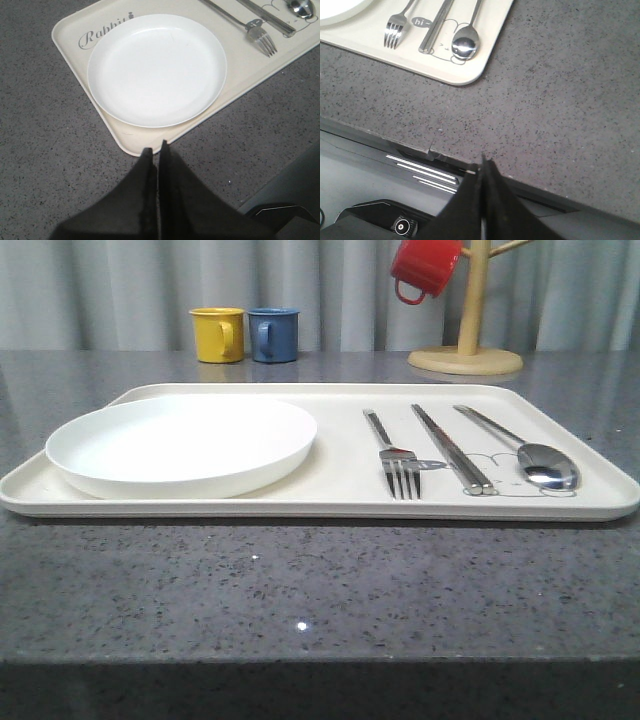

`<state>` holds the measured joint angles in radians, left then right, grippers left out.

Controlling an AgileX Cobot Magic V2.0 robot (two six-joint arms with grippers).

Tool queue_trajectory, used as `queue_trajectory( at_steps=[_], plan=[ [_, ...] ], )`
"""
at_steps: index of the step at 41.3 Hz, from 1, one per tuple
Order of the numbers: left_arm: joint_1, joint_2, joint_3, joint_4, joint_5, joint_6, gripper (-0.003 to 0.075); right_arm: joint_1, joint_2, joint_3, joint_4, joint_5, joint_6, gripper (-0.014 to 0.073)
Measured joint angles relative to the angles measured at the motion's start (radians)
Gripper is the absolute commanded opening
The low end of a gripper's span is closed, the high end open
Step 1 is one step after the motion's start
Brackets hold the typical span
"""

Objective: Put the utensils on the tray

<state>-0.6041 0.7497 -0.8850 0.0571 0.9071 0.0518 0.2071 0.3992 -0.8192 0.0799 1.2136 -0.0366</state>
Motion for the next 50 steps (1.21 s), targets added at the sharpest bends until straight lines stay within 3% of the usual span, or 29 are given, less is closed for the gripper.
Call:
queue_trajectory(
  at_steps=[28, 34, 41, 50],
  plan=[
    [0.002, -0.015, 0.002, 0.000, -0.002, 0.000, -0.0018, 0.000, 0.000, 0.000, 0.000, -0.010, 0.000, -0.0068],
    [0.097, -0.076, 0.024, 0.002, -0.033, 0.000, -0.0018, 0.000, 0.000, 0.000, 0.000, -0.010, 0.000, -0.0068],
    [0.263, -0.214, 0.162, 0.002, -0.228, 0.000, -0.0018, 0.000, 0.000, 0.000, 0.000, -0.010, 0.000, -0.0068],
    [0.432, -0.476, 0.507, -0.002, -0.551, 0.000, -0.0018, 0.000, 0.000, 0.000, 0.000, -0.010, 0.000, -0.0068]
  ],
)
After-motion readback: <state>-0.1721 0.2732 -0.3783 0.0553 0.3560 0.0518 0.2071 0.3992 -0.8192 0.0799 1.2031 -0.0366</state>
